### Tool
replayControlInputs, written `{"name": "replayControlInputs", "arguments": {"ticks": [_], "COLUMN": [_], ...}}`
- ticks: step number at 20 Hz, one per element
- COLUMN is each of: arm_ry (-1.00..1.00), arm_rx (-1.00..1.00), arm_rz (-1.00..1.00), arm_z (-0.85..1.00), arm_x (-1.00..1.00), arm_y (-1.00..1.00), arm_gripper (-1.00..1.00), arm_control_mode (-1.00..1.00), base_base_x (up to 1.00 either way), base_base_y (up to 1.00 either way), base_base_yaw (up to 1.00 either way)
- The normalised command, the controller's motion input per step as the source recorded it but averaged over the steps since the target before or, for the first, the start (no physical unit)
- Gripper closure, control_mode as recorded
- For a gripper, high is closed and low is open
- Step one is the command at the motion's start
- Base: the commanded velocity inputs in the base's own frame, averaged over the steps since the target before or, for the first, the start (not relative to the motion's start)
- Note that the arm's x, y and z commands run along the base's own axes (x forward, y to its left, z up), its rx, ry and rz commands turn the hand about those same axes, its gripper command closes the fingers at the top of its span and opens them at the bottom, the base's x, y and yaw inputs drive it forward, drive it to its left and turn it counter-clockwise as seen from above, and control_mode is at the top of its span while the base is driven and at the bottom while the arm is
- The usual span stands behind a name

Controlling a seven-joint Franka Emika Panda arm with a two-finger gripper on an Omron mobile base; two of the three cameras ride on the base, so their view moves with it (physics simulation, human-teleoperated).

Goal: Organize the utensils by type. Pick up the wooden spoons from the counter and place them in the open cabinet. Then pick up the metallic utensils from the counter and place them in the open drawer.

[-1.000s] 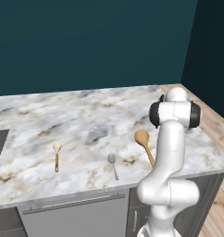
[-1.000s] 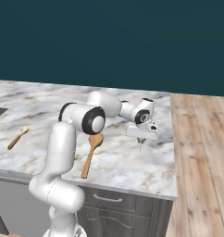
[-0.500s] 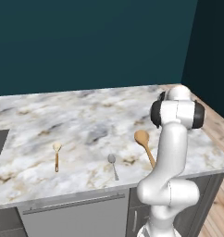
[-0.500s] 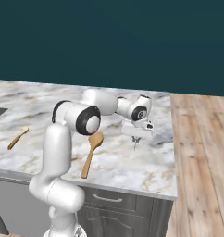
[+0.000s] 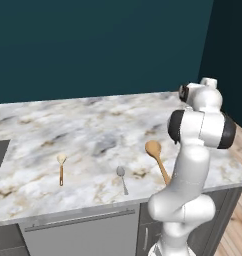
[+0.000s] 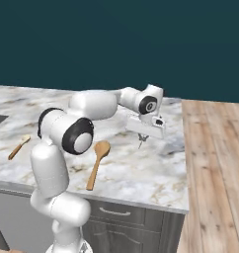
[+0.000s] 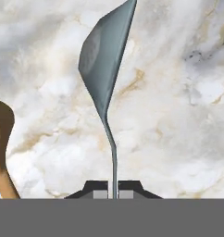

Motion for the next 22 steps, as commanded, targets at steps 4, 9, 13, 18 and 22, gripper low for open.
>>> {"name": "replayControlInputs", "arguments": {"ticks": [4,9,13,18,22], "arm_ry": [-0.12,-0.12,-0.28,-0.31,-0.03], "arm_rx": [-0.22,-0.30,-0.27,-0.24,-0.16], "arm_rz": [-0.07,-0.06,-0.09,-0.14,-0.10], "arm_z": [0.63,0.57,0.56,0.65,0.71], "arm_x": [-1.00,-1.00,-1.00,-1.00,-0.83], "arm_y": [0.81,0.88,0.49,0.39,0.34], "arm_gripper": [1.00,1.00,1.00,1.00,1.00], "arm_control_mode": [-1.00,-1.00,-1.00,-1.00,-1.00], "base_base_x": [0.00,0.00,0.00,0.00,0.00], "base_base_y": [0.00,0.00,0.00,0.00,0.00], "base_base_yaw": [0.00,0.00,0.00,0.00,0.00]}}
